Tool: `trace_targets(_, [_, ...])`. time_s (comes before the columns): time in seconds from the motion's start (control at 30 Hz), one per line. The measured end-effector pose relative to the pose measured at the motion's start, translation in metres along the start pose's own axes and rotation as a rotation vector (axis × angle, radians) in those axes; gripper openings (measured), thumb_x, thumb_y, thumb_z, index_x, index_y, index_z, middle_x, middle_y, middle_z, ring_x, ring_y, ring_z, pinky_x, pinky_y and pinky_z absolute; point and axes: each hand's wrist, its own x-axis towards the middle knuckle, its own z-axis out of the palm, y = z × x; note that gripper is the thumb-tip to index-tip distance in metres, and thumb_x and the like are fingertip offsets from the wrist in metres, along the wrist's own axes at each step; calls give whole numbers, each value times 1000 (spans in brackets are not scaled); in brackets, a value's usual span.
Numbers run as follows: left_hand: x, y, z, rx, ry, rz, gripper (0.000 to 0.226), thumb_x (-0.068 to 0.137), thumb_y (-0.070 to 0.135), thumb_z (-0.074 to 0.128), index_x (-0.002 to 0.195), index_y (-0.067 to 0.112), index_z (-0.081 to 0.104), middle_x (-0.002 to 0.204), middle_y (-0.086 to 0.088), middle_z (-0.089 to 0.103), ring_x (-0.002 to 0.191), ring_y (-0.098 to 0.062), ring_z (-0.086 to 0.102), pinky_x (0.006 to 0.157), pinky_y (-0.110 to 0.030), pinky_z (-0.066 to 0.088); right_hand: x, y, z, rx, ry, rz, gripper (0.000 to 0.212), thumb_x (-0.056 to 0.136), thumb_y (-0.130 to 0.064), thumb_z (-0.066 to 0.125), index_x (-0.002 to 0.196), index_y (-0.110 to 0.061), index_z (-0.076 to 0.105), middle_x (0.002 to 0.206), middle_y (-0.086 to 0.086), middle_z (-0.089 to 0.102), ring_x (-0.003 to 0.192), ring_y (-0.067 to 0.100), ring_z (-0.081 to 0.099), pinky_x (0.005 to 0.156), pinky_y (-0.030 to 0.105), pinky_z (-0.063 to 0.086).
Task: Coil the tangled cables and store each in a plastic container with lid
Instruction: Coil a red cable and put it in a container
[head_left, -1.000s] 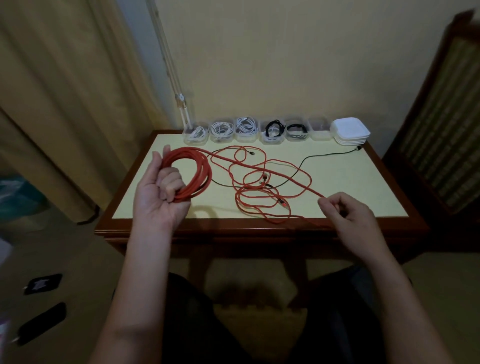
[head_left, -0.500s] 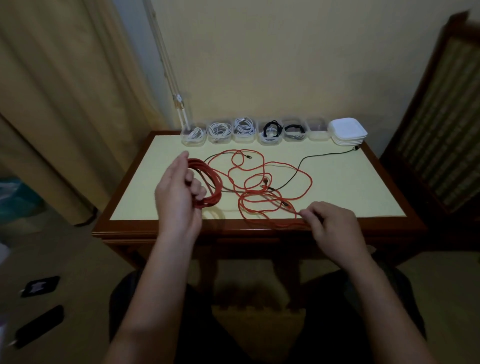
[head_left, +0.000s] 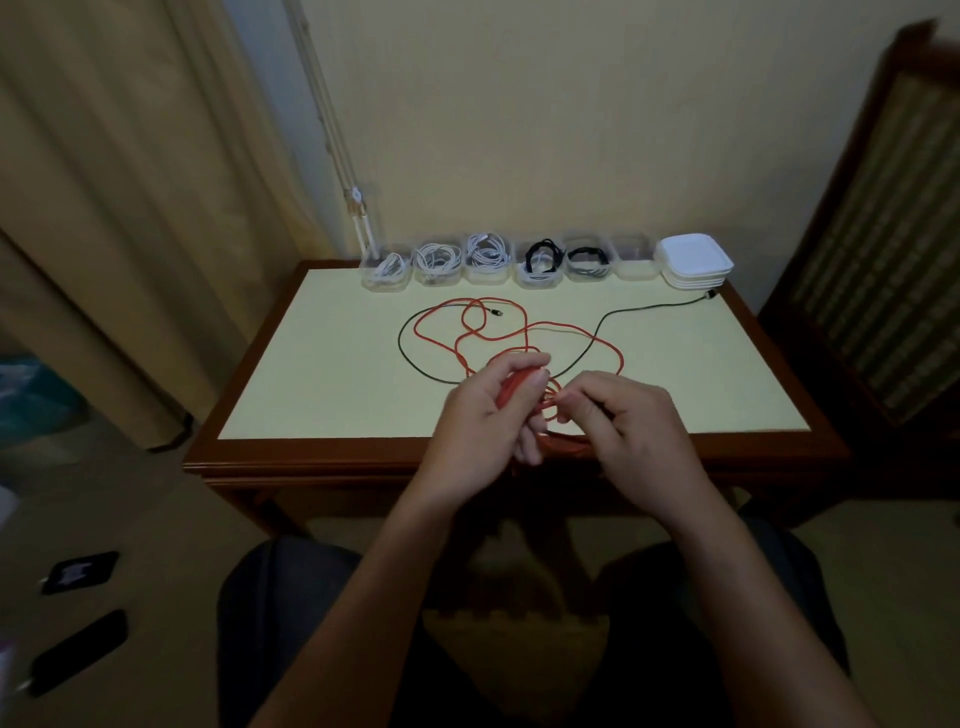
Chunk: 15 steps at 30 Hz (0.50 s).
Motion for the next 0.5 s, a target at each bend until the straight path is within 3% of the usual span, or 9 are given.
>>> trace_targets(0.07, [1, -1, 1, -86, -41, -69, 26, 103, 30, 53, 123, 20, 67, 60, 1, 48, 45, -13, 43, 48, -23, 39, 2, 2, -3, 18, 50, 58, 23, 99, -31, 61, 84, -16, 71, 76, -9, 67, 72, 7, 61, 64, 27, 45])
trace_targets(0.17, [2, 0, 0, -438, -51, -204, 36, 94, 34, 61, 121, 12, 69, 55, 3, 28, 39, -7, 24, 39, -19, 20, 4, 6, -7, 44, 141, 146, 25, 97, -34, 63, 83, -15, 70, 68, -6, 64, 64, 10, 57, 59, 30, 43])
trace_targets(0.23, [3, 1, -1, -583, -76, -255, 44, 88, 31, 66, 124, 6, 66, 52, 5, 24, 35, -4, 21, 36, -17, 17, 5, 7, -9, 60, 204, 180, 29, 95, -39, 64, 80, -15, 68, 58, -5, 56, 56, 10, 48, 56, 27, 38])
trace_targets(0.37, [4, 5, -5, -772, -104, -313, 43, 83, 15, 65, 124, 3, 62, 44, 7, 26, 29, 0, 21, 33, -14, 13, 7, 5, -9, 73, 215, 235, 41, 87, -57, 62, 73, -19, 61, 49, -7, 38, 50, 9, 32, 53, 37, 35])
trace_targets(0.5, [6, 8, -10, -1007, -144, -395, 31, 88, 9, 55, 117, 6, 66, 37, 9, 30, 23, -3, 26, 31, -14, 9, 7, -3, -8, 148, 34, 262, 43, 79, -66, 61, 83, -24, 67, 57, -12, 53, 53, 4, 44, 54, 26, 38])
